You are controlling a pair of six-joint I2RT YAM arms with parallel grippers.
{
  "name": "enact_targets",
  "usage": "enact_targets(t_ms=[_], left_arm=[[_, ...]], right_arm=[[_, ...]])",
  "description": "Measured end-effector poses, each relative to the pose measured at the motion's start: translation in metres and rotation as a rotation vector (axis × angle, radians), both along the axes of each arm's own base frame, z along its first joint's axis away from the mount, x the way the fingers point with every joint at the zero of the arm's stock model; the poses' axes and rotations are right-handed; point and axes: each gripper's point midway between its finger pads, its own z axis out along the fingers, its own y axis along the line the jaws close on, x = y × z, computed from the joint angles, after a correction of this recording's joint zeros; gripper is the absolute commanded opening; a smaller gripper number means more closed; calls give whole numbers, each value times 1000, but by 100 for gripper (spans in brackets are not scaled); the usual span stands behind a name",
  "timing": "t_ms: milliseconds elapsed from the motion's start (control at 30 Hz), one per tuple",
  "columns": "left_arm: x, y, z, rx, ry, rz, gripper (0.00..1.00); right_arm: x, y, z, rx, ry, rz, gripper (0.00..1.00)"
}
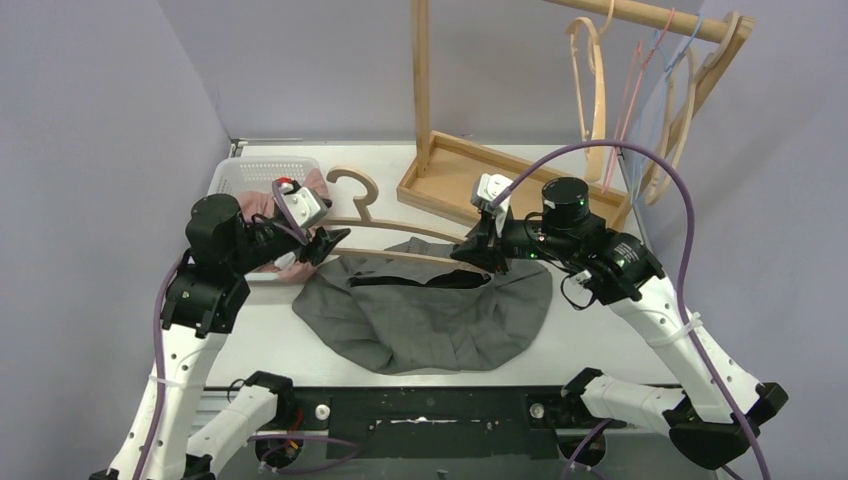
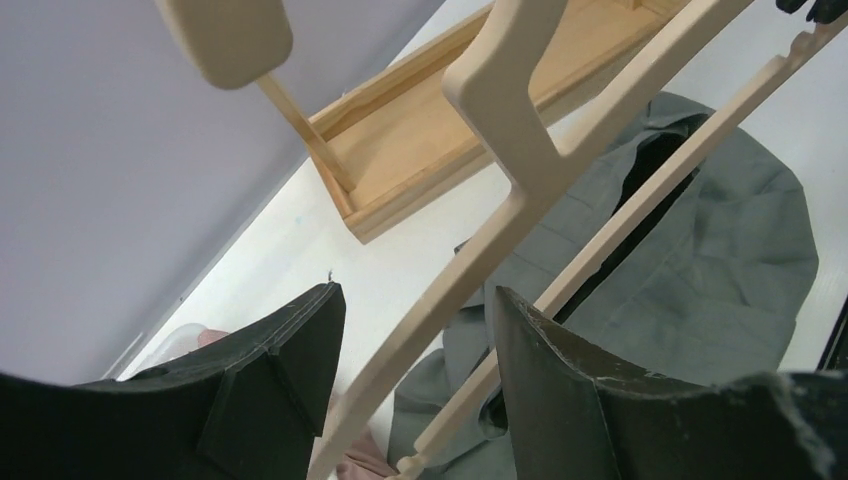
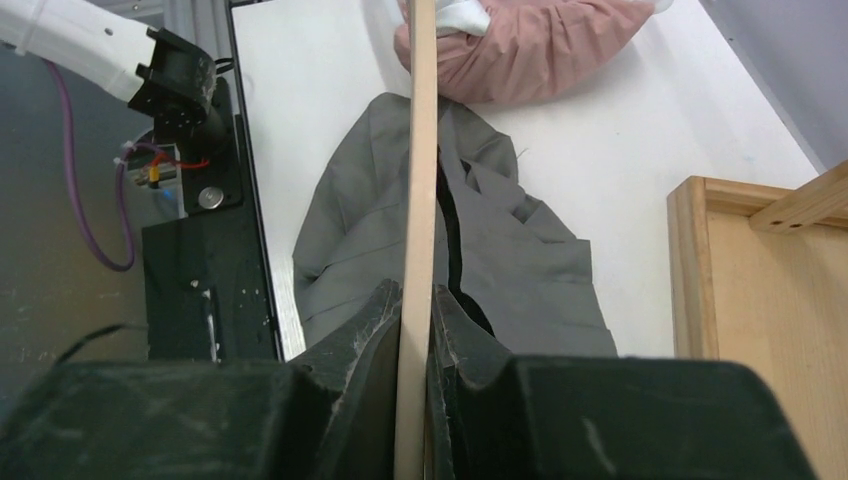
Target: Place the skirt on the hanger
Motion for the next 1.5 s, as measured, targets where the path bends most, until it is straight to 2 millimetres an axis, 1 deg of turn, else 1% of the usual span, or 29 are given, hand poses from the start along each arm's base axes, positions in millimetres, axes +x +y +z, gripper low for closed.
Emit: enact_targets(t_ms=[33,67,200,233,300,333,500,533,600,633,667,700,733,867,933,1033,1100,1167,1233,1267,1300,1367,1433,1500], left_arm=[[0,0,-3,11,4,-2,52],[-2,1,-6,21,10,-7,47],[-12,-2,-20,68,44,-62,13],[-15,-3,-22,80,50,-83,8],[-22,-5,-23,103,62,-125,1],[-26,-8,-21,112,65,-159,0],[-39,-18,-14,113,67,-275,0],[-41,-20,-14,111,67,-291,0],[-43,-22,-15,109,69,-314,0],[-43,-23,-16,108,74,-323,0],[-44,-24,-18,107,82,-331,0],[-44,-25,-20,104,92,-340,0],[-43,-27,-21,101,104,-351,0],[-40,-32,-28,87,147,-380,0],[-37,-34,-31,80,169,-382,0],[-32,-35,-38,76,203,-375,0],[-32,-38,-42,77,220,-386,0],[-32,-44,-47,87,237,-403,0],[-29,-46,-53,102,250,-398,0],[-28,-47,-55,108,256,-394,0],[-26,-46,-57,116,259,-385,0],[-23,-45,-59,127,258,-368,0],[-23,-45,-59,128,258,-367,0],[-24,-45,-59,131,261,-371,0]], right_arm=[[-2,-1,-1,-5,3,10,0],[-4,-1,-2,-9,5,17,0],[-12,-3,-3,-14,12,46,0],[-14,-5,-4,-19,17,48,0],[-17,-9,-5,-29,19,44,0],[-18,-11,-3,-29,13,42,0],[-27,-22,3,-28,-6,33,0],[-29,-23,4,-30,-7,35,3],[-31,-26,3,-34,-3,29,36],[-30,-27,3,-37,-1,17,55],[-29,-28,4,-33,-1,3,69],[-26,-29,6,-27,-10,-15,76],[-23,-29,9,-23,-18,-31,80],[-8,-28,22,2,-88,-89,83],[5,-25,29,3,-113,-125,83],[27,-16,38,-15,-163,-171,85],[35,-2,44,-24,-201,-167,85],[41,18,38,-52,-217,-136,86],[47,34,23,-100,-216,-115,87],[51,38,14,-127,-212,-115,87],[55,39,6,-153,-209,-119,87],[58,39,0,-178,-211,-116,86],[56,40,0,-179,-224,-91,83],[50,43,3,-171,-238,-41,78]])
